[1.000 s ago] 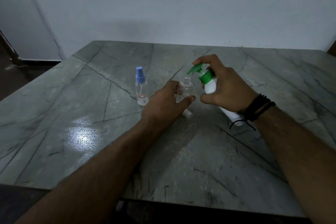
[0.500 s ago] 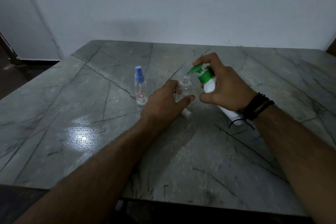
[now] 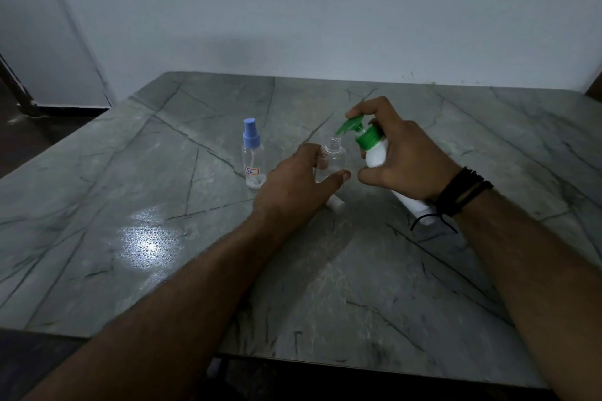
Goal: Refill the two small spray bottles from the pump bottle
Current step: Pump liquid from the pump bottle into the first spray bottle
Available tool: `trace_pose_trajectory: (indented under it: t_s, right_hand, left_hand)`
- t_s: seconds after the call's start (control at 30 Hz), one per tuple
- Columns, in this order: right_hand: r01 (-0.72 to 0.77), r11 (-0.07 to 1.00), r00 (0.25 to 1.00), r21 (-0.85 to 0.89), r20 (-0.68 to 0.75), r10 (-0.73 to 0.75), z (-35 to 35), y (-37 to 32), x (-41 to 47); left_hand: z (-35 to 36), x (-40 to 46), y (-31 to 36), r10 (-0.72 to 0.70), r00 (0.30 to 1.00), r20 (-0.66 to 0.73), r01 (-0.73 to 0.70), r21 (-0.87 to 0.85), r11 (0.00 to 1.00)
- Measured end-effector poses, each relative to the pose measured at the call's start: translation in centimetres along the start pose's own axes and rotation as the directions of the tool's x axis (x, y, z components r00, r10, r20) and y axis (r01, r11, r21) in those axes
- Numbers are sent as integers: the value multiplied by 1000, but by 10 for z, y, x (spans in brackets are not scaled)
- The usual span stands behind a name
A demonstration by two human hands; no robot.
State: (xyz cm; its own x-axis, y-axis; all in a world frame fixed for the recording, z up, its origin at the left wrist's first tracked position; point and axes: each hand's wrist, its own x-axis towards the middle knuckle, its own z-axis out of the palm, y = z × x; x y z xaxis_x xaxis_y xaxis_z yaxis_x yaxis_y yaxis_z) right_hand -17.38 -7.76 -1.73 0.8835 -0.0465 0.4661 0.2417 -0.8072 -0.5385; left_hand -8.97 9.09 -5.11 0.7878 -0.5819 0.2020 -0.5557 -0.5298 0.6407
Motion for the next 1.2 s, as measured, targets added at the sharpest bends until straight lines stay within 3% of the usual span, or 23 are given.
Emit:
trace_pose_trajectory:
  t_s: [1.2]
  right_hand:
    - [12, 1000, 1000, 8, -10, -12, -1, 0, -1]
  left_hand:
    - [-1, -1, 3, -13, 1000, -3, 13, 12, 1000]
